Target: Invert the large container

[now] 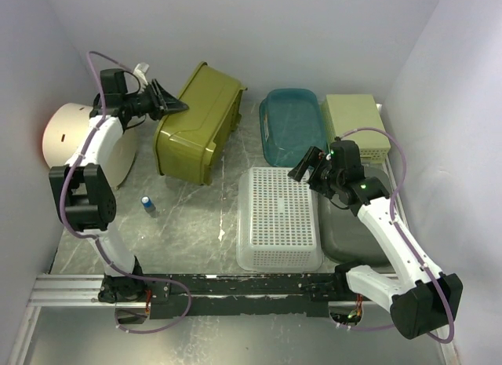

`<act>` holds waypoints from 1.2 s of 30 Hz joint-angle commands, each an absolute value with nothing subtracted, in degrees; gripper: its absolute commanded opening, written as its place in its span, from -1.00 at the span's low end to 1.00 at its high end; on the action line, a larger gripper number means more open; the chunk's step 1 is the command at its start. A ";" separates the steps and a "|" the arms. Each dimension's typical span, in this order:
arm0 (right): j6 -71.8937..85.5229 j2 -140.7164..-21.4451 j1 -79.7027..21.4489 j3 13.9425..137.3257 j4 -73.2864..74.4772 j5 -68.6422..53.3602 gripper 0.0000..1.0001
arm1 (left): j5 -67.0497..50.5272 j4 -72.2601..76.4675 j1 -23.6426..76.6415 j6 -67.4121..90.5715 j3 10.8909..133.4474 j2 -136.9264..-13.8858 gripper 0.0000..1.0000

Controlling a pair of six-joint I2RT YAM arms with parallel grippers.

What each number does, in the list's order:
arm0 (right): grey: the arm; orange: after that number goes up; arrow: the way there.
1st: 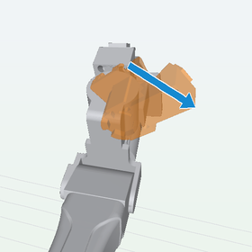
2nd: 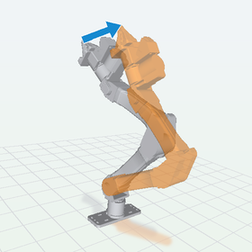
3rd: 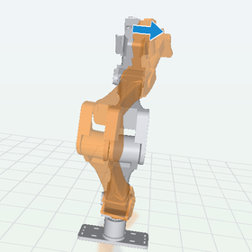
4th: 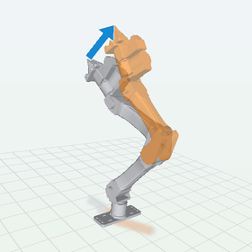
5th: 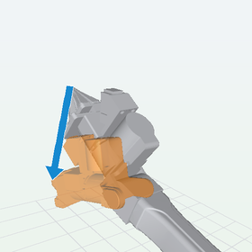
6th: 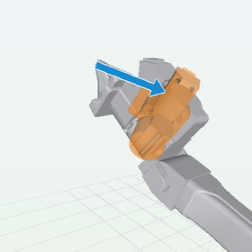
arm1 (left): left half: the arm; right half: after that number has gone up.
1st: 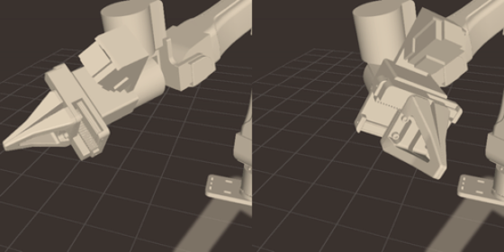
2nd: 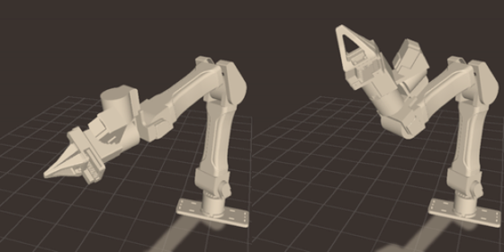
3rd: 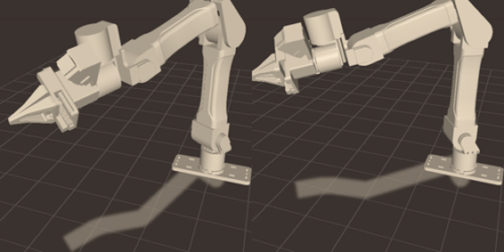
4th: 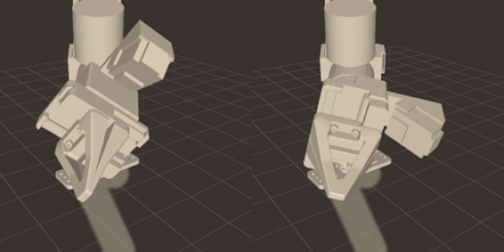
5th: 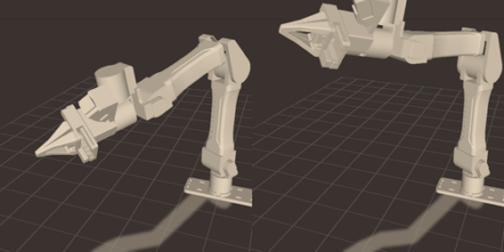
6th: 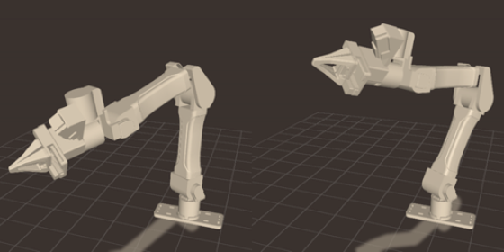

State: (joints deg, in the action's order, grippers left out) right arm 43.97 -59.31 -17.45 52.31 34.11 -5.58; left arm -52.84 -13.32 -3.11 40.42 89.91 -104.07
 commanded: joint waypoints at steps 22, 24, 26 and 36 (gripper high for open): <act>44.08 -54.69 -17.90 52.15 36.11 -5.29 0.73 | -44.61 82.89 3.69 118.84 60.07 -104.93 -0.87; 43.91 -54.47 -17.90 52.60 36.67 -4.77 0.73 | -42.91 82.35 3.69 118.92 59.02 -104.26 -0.86; 43.78 -54.29 -17.87 52.73 37.02 -4.42 0.73 | -41.93 81.39 3.69 118.85 57.89 -103.75 -0.87; 43.88 -54.32 -17.86 53.51 37.56 -4.45 0.73 | -38.65 89.36 1.87 123.25 47.95 -109.81 -0.86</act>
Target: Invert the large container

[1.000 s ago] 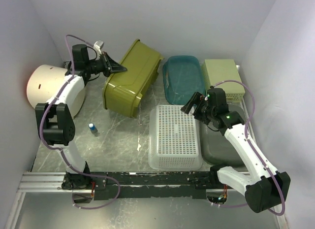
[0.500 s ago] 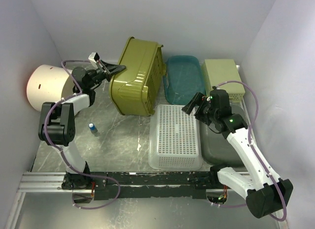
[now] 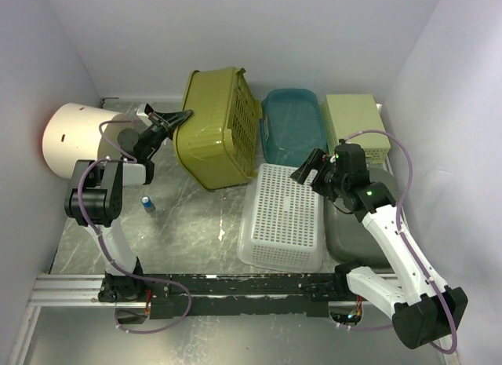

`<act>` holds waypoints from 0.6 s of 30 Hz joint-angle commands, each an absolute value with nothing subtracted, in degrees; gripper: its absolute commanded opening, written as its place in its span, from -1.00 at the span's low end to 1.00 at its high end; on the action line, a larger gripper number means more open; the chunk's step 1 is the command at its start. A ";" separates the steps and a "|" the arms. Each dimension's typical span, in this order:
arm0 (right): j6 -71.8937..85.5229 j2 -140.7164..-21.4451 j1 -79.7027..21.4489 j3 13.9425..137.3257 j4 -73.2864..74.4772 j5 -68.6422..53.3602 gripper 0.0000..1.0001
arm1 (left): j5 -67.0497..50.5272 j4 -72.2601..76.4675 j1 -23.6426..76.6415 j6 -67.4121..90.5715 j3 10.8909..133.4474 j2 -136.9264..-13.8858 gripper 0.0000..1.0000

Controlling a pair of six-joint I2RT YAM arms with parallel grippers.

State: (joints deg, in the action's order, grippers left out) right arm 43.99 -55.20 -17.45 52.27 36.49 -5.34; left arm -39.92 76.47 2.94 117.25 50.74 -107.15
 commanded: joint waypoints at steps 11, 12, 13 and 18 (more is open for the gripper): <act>44.49 -53.83 -17.93 52.15 37.06 -5.05 0.73 | -45.63 60.95 -5.76 103.81 42.29 -101.47 0.12; 44.48 -54.17 -17.87 51.86 36.63 -5.32 0.73 | -45.99 54.31 -6.14 98.97 43.07 -99.67 0.17; 44.47 -54.67 -17.92 51.64 36.34 -5.71 0.72 | -46.09 47.58 -6.39 94.20 44.37 -97.99 0.23; 44.78 -55.25 -17.95 51.00 34.90 -6.31 0.72 | -42.76 9.96 -6.21 66.95 58.72 -93.69 0.43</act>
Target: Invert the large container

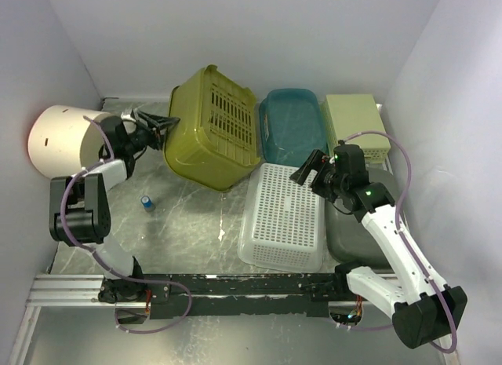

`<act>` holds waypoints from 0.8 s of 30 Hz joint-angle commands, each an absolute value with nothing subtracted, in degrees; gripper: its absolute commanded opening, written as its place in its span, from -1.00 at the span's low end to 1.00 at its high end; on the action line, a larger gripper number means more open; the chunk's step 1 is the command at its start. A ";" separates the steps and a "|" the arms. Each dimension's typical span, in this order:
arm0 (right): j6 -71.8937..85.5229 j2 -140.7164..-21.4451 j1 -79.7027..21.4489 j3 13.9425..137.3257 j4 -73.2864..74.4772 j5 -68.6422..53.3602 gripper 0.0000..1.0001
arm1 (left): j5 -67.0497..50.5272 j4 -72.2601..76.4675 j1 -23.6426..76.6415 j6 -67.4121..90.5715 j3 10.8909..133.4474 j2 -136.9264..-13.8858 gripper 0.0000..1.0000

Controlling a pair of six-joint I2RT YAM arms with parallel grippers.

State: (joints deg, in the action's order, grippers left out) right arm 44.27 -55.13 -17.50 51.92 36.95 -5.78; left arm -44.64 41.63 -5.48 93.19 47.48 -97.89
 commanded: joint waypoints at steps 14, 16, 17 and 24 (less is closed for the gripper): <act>44.62 -55.34 -18.13 50.87 34.66 -6.56 0.72 | -20.17 -27.03 2.77 36.78 87.92 -92.58 0.52; 44.93 -54.94 -18.25 50.60 34.64 -6.51 0.72 | -15.97 -30.57 4.12 34.08 92.88 -92.64 0.53; 44.99 -54.71 -18.26 50.42 34.71 -6.42 0.72 | -13.87 -32.33 4.69 32.97 95.23 -92.64 0.53; 45.43 -53.56 -18.35 50.30 35.50 -5.91 0.72 | -2.04 -39.44 5.97 26.17 104.74 -91.76 0.99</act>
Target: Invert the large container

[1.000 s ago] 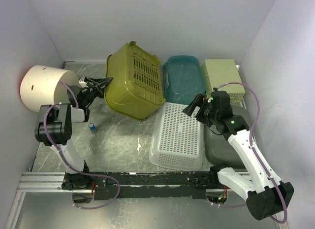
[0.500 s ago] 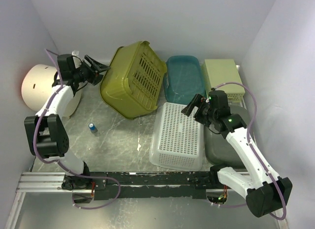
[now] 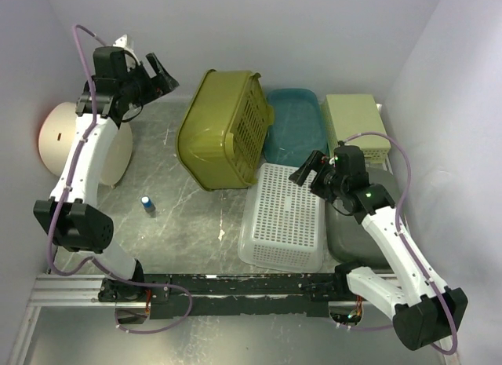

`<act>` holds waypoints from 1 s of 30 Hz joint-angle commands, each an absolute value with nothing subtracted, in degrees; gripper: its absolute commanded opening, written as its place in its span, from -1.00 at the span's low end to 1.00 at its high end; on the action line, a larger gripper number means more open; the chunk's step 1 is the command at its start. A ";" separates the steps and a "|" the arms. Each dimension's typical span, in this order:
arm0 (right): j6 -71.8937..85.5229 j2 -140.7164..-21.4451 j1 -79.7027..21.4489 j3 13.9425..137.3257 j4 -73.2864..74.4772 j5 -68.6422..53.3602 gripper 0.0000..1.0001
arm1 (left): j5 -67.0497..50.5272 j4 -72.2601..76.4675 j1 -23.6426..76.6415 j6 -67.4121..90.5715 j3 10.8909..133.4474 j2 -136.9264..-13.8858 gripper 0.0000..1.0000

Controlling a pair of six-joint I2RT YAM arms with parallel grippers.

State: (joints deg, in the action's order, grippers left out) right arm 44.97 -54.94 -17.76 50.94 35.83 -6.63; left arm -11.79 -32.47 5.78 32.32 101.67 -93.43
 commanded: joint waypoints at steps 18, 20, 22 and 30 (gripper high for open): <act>49.85 -69.12 -36.20 60.98 17.18 -8.43 0.74 | -5.92 -41.24 17.00 23.02 104.63 -87.43 0.96; 48.74 -71.30 -38.97 63.13 12.46 -9.59 0.74 | -9.32 -39.89 17.51 24.28 102.72 -87.37 0.95; 48.15 -72.75 -41.01 64.49 9.75 -9.76 0.75 | -12.45 -38.21 17.78 25.17 100.65 -87.28 0.95; 46.36 -77.68 -43.47 69.41 8.10 -11.13 0.76 | -18.79 -35.83 17.75 25.36 98.72 -89.17 0.97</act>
